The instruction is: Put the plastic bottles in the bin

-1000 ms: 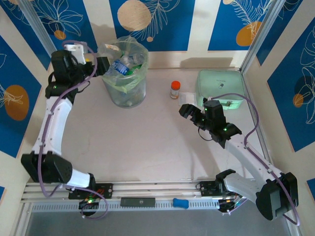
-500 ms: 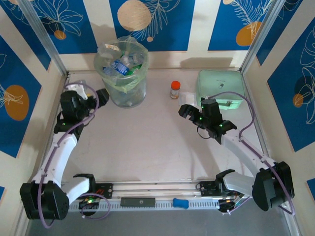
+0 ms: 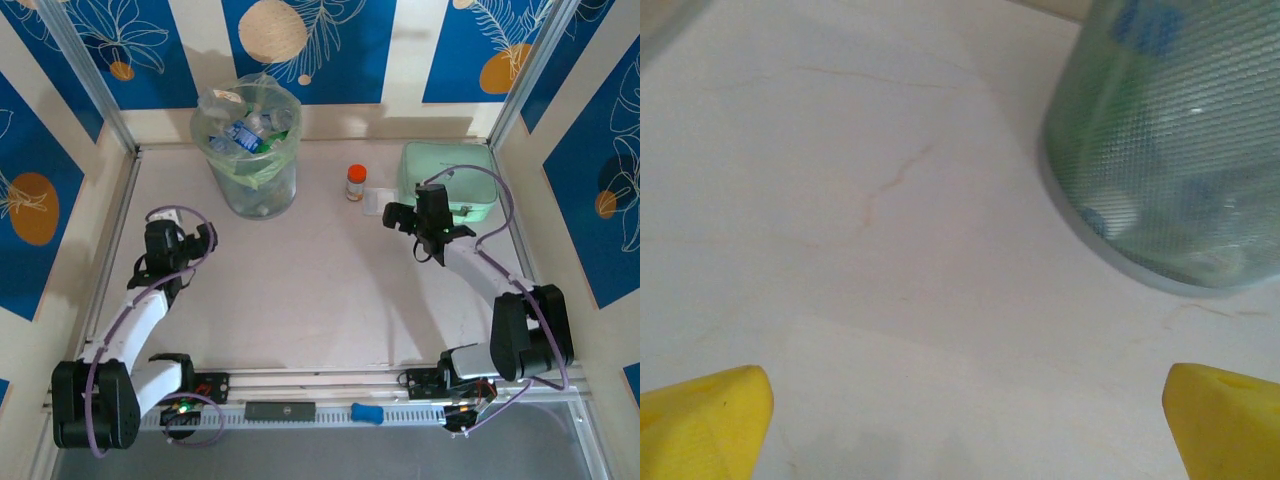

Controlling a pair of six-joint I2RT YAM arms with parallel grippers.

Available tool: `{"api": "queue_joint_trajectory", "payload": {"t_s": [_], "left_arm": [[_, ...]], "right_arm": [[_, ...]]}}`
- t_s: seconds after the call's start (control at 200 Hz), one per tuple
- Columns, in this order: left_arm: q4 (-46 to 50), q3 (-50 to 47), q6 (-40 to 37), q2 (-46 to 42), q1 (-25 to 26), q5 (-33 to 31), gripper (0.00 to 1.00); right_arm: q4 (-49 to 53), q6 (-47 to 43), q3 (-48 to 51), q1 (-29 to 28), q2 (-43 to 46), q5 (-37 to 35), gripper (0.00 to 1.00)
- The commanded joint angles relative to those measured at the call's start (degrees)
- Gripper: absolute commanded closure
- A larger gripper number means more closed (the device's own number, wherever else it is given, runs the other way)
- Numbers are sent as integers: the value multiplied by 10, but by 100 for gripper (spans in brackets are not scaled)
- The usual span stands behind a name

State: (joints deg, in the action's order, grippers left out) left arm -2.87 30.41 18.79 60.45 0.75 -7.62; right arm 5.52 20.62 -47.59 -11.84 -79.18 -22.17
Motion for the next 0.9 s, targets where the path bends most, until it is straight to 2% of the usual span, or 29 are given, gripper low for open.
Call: {"api": "queue_joint_trajectory", "payload": {"t_s": [0.0,0.145,0.28,0.41,0.54,0.635,0.74,0.825,0.895], "left_arm": [[-89,-19,-48,26,-1,-73,1],[-198,-56,-78,76,3,-49,1],[-280,-83,-100,115,16,-60,1],[-367,-103,-117,155,30,-80,1],[-379,-82,-179,185,60,-98,1],[-400,-71,-212,206,73,-98,1],[-518,-97,-223,273,74,-91,1],[-584,-112,-225,306,74,-97,1],[-550,-110,-224,292,75,-80,1]], "right_arm": [[-74,-83,25,13,-17,-49,1],[-160,-116,72,21,-40,-34,1],[-257,-118,113,28,-66,-4,1],[-246,-137,102,29,-72,15,3],[-296,-164,136,33,-52,40,3],[-331,-165,161,38,-38,33,3],[-395,-173,192,44,-30,20,1],[-511,-145,230,70,-68,20,1],[-462,-120,219,109,-59,84,1]]}}
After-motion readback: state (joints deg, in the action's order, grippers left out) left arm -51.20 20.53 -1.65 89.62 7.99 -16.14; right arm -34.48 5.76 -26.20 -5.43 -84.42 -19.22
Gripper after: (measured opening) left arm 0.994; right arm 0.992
